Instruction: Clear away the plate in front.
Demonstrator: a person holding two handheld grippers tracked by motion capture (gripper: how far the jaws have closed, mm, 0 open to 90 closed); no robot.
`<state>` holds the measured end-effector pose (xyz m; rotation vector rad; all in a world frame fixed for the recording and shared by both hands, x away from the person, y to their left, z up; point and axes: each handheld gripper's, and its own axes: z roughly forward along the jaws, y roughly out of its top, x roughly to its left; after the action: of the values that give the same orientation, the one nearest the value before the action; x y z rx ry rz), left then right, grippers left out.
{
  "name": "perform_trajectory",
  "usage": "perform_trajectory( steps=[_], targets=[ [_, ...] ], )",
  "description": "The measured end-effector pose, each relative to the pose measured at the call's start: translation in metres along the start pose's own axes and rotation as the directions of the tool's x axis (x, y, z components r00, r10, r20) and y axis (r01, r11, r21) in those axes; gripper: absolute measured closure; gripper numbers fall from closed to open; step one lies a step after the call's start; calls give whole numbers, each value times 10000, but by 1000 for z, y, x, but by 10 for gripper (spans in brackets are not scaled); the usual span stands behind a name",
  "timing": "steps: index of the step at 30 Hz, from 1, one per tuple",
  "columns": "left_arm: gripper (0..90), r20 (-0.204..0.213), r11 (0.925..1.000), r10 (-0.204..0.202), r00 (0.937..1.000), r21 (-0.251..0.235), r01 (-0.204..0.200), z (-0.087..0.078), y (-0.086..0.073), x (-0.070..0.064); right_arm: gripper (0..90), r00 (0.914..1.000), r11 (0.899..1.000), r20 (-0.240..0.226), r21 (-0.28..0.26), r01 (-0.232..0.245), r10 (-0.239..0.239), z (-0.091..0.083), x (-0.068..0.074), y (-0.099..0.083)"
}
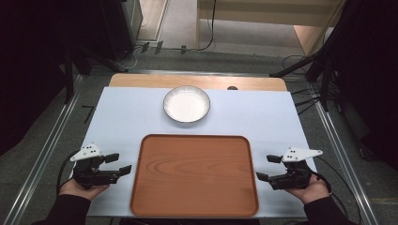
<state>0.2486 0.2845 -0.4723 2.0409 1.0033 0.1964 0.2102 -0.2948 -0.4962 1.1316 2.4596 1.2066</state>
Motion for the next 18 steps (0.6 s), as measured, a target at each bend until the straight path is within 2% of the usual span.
perform_trajectory(
  steps=[10, 18],
  targets=[
    [281, -15, 9999, -145, 9999, 90, 145, 0, 0, 0, 216, 10000, 9999, 9, 111, 75, -76, 1, 0, 0],
    [290, 28, 9999, -87, 10000, 89, 86, 0, 1, 0, 216, 10000, 9998, -24, 163, 83, -83, 2, 1, 0]
  ],
)
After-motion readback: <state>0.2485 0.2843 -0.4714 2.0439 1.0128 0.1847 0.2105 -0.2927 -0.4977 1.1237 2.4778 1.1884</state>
